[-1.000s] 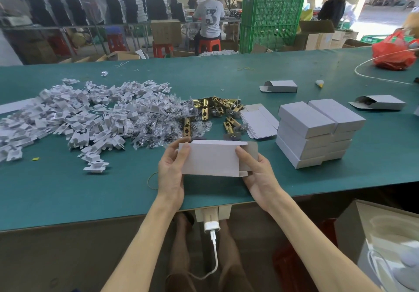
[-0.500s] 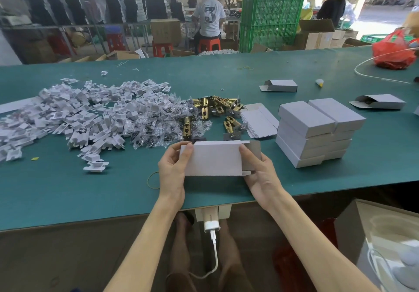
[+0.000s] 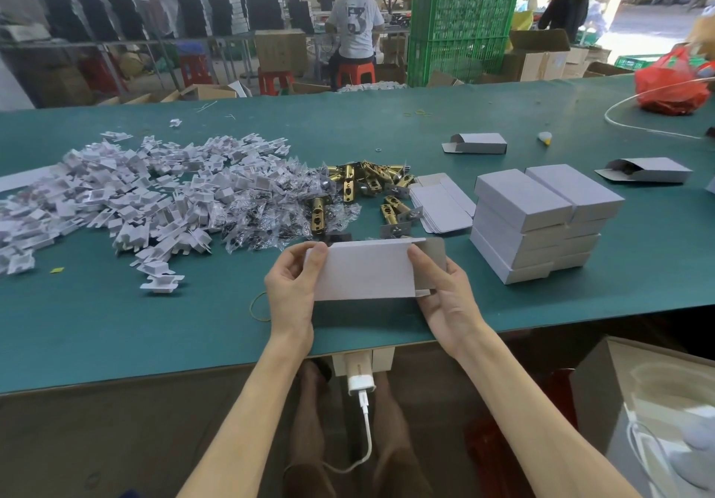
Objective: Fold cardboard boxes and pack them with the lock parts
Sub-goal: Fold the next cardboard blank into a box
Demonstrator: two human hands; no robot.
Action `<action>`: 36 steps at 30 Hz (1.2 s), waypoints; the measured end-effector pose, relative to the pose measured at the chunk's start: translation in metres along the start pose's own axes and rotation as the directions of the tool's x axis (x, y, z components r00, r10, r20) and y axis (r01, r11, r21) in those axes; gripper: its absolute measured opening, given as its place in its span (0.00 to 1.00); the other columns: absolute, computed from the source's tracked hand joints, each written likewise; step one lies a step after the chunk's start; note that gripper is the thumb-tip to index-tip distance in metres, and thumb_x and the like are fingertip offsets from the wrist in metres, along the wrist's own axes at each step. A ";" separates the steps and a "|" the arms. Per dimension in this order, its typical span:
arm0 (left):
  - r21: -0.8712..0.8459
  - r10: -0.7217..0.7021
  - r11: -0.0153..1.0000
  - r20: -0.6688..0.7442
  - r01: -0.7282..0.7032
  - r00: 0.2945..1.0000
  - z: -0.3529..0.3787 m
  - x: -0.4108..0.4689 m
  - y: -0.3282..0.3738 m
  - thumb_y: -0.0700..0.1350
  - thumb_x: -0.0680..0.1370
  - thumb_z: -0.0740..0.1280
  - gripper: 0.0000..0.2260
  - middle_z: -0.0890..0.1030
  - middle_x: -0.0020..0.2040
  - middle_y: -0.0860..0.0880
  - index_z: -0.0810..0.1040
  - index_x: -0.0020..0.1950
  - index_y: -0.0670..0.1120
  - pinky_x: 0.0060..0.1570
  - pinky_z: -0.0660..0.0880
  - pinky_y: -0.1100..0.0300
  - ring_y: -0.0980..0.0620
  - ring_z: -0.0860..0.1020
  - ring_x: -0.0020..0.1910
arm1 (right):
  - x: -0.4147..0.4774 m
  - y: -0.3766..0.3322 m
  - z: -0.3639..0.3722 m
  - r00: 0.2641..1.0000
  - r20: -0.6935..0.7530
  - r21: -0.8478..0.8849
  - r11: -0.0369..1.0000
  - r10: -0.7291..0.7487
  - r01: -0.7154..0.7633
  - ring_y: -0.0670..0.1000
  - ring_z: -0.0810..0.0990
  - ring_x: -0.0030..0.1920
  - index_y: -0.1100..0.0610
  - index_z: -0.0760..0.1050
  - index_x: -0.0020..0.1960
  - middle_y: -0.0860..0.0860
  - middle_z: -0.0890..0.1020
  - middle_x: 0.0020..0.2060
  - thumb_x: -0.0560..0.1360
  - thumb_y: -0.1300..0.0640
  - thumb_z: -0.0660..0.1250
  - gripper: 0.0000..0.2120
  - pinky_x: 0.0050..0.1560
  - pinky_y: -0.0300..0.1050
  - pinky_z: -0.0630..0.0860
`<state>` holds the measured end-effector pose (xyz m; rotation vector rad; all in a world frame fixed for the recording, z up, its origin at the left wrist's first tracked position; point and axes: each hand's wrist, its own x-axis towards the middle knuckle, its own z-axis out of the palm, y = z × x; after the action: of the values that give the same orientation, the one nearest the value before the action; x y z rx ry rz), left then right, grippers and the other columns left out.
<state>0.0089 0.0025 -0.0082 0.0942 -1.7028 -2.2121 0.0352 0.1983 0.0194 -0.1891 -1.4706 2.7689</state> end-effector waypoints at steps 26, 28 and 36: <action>0.087 -0.011 0.996 -0.005 0.011 1.000 0.000 -0.001 -0.001 0.60 0.74 0.74 0.17 0.80 0.44 0.48 0.81 0.47 0.47 0.41 0.71 0.58 0.55 0.75 0.41 | 0.002 0.004 -0.001 0.999 -0.026 -0.036 0.998 -0.044 0.043 0.49 0.86 0.44 0.54 0.82 0.52 0.52 0.87 0.45 0.66 0.50 0.78 0.17 0.42 0.41 0.83; 0.088 -0.004 0.996 0.003 0.004 1.000 0.000 -0.002 0.000 0.59 0.75 0.74 0.15 0.80 0.45 0.48 0.81 0.47 0.47 0.42 0.71 0.56 0.54 0.75 0.42 | 0.002 0.005 -0.002 0.999 -0.027 -0.037 0.998 -0.045 0.044 0.49 0.86 0.45 0.54 0.83 0.51 0.52 0.87 0.45 0.67 0.50 0.78 0.15 0.43 0.42 0.83; 0.145 -0.045 0.989 0.108 0.029 0.993 0.003 -0.005 0.004 0.54 0.82 0.70 0.14 0.79 0.40 0.51 0.77 0.45 0.45 0.38 0.70 0.61 0.56 0.75 0.39 | 0.003 0.006 -0.001 0.998 -0.029 -0.065 0.997 -0.051 0.049 0.48 0.86 0.44 0.49 0.86 0.45 0.51 0.87 0.44 0.65 0.49 0.79 0.11 0.44 0.42 0.83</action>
<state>0.0140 0.0058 -0.0044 0.0379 -1.9341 -2.1554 0.0326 0.1964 0.0137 -0.1918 -1.5362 2.6700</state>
